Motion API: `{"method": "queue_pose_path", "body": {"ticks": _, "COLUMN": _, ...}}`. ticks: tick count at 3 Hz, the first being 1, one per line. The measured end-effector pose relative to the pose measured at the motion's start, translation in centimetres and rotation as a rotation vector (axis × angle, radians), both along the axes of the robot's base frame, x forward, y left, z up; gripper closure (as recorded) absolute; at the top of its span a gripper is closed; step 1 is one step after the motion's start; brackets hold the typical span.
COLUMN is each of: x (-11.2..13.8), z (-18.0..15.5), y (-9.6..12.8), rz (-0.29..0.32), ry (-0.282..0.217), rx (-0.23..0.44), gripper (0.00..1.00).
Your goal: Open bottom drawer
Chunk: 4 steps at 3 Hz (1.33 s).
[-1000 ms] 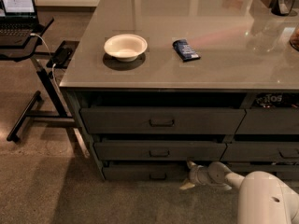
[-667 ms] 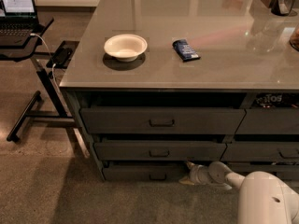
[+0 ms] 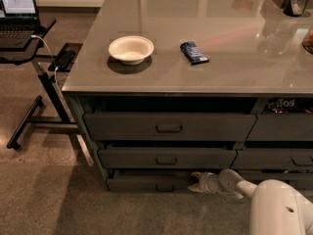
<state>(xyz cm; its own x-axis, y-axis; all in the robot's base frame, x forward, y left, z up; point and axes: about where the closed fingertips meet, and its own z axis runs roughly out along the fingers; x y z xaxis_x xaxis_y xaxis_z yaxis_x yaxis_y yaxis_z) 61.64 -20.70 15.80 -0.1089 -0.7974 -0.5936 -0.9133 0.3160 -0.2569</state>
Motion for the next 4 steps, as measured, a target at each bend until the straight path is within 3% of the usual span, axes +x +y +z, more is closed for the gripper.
{"method": "queue_pose_path", "body": {"ticks": 1, "x": 0.0, "z": 0.8, "y": 0.0, "rz": 0.000, "ry": 0.000, "rx": 0.000, "gripper": 1.00}}
{"method": "queue_pose_path", "body": {"ticks": 3, "x": -0.1, "z": 2.4, "y": -2.2, "rz": -0.064, "ry": -0.010, "rx": -0.007, "gripper": 1.00}}
{"method": "queue_pose_path", "body": {"ticks": 4, "x": -1.7, "z": 2.3, "y": -2.2, "rz": -0.077, "ry": 0.003, "rx": -0.004, "gripper": 1.00}}
